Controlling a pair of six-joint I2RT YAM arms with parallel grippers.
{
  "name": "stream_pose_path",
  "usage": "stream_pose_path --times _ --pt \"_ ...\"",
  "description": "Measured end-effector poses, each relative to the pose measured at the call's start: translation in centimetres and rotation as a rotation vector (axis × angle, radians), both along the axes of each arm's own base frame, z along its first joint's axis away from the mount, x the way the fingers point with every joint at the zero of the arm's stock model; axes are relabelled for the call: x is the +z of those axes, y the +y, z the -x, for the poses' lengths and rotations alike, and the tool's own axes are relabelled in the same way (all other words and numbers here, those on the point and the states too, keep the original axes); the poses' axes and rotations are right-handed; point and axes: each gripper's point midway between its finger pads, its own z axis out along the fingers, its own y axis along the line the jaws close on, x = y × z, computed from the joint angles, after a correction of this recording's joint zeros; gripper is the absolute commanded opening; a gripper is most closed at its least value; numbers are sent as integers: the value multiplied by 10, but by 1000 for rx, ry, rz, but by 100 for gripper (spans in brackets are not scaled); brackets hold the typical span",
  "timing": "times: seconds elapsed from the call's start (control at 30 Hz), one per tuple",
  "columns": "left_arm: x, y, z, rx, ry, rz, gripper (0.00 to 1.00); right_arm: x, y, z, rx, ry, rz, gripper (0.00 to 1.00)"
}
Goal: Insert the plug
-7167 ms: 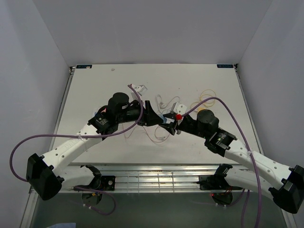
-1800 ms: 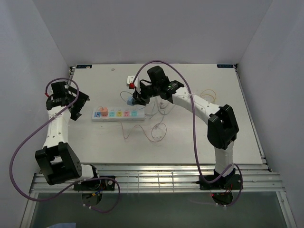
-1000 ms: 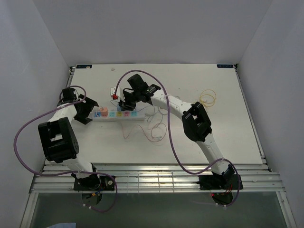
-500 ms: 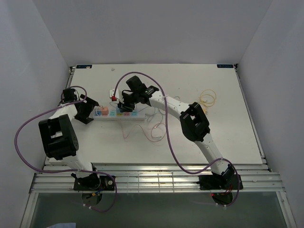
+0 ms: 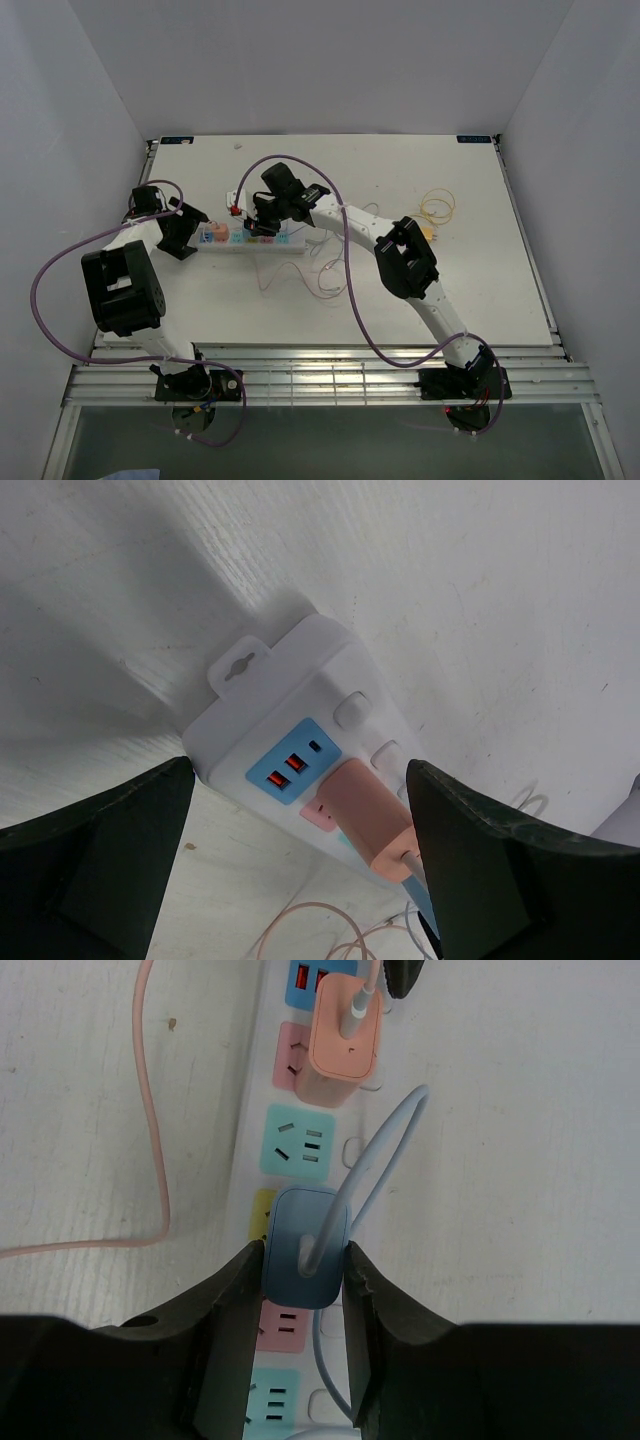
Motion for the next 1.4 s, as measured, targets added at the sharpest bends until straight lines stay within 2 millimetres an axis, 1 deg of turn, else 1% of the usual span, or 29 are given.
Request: stream_pose_path --times 0.33,0.97,1.23,1.4 --pt "0 0 0 -5 -2 -2 98 0 1 -5 -14 -19 0 8" --pt "0 0 0 -9 -1 -4 97 -2 -1 -5 -12 -26 10 8" --pt "0 0 1 -13 -1 -8 97 -1 -4 -6 -25 -32 20 8" --pt "-1 0 1 -15 0 -9 97 -1 -8 -3 -25 -20 35 8"
